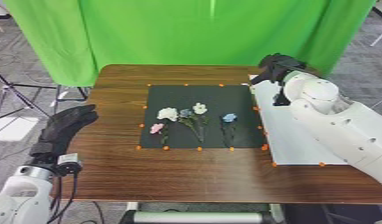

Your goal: Arrange flowers

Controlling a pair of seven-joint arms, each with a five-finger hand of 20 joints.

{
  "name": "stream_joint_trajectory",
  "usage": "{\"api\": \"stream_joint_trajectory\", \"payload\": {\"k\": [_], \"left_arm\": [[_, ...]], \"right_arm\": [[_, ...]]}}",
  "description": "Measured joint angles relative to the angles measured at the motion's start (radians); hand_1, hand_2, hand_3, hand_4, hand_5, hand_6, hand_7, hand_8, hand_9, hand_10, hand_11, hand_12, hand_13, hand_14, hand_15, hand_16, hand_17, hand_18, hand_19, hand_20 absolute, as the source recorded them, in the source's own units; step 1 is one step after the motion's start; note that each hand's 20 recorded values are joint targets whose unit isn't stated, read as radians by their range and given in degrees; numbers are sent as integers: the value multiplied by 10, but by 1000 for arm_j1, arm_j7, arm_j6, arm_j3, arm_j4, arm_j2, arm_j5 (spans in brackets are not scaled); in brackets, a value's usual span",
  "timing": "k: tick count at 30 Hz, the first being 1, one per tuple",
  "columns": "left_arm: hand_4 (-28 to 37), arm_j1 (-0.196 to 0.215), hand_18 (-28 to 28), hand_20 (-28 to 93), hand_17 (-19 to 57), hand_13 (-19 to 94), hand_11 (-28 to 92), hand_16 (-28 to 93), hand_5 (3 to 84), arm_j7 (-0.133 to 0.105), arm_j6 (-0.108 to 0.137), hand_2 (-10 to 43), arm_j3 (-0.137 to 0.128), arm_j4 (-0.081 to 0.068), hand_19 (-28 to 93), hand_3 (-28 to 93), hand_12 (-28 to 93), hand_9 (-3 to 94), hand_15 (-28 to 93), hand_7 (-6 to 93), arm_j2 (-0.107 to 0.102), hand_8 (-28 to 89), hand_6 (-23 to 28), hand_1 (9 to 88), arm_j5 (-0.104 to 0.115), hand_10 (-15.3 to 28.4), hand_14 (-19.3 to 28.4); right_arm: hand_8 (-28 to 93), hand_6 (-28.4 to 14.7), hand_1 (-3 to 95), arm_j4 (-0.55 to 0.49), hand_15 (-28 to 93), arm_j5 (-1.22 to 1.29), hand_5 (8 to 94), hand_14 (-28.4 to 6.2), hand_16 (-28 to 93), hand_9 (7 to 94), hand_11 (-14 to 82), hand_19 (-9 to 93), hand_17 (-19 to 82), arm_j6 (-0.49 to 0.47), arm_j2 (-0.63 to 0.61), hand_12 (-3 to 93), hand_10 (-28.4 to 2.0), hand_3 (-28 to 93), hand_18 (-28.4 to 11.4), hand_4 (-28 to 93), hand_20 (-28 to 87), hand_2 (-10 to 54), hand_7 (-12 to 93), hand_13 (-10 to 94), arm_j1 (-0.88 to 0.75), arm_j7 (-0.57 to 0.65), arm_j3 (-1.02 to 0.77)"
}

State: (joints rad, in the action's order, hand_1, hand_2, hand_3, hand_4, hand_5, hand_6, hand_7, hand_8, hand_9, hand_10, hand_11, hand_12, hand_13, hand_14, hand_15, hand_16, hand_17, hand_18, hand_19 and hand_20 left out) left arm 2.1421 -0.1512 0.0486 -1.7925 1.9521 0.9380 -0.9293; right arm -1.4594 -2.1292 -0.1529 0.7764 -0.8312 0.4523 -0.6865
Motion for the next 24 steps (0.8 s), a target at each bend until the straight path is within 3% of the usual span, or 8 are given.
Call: {"api": "stream_joint_trajectory", "payload": {"k": [5,13,24], "left_arm": [[-137,9,126,140,7,351,246,47,448,1,0,-57,-4,2,65,631,162,447,167,201,2,-82,32,308,0,129,169],[-137,8,126,140,7,350,245,47,448,6,-2,-57,-5,2,64,632,161,448,165,201,2,-82,32,307,0,130,170],[-138,8,127,140,6,351,244,48,450,9,-6,-54,-8,2,64,629,163,448,166,201,2,-81,33,309,0,129,169]], "right_arm": [[-46,-2,283,94,716,-22,484,-12,279,464,57,932,621,-125,-19,126,-133,592,-172,-142,659,-95,76,867,40,-2,4],[-57,15,345,237,719,54,531,-8,271,517,67,932,636,-102,-1,122,-115,606,-168,-170,672,-95,101,881,63,114,6],[-64,12,357,250,712,193,533,-5,272,534,71,932,644,-38,6,121,-124,609,-166,-186,671,-95,109,892,6,108,-44]]}}
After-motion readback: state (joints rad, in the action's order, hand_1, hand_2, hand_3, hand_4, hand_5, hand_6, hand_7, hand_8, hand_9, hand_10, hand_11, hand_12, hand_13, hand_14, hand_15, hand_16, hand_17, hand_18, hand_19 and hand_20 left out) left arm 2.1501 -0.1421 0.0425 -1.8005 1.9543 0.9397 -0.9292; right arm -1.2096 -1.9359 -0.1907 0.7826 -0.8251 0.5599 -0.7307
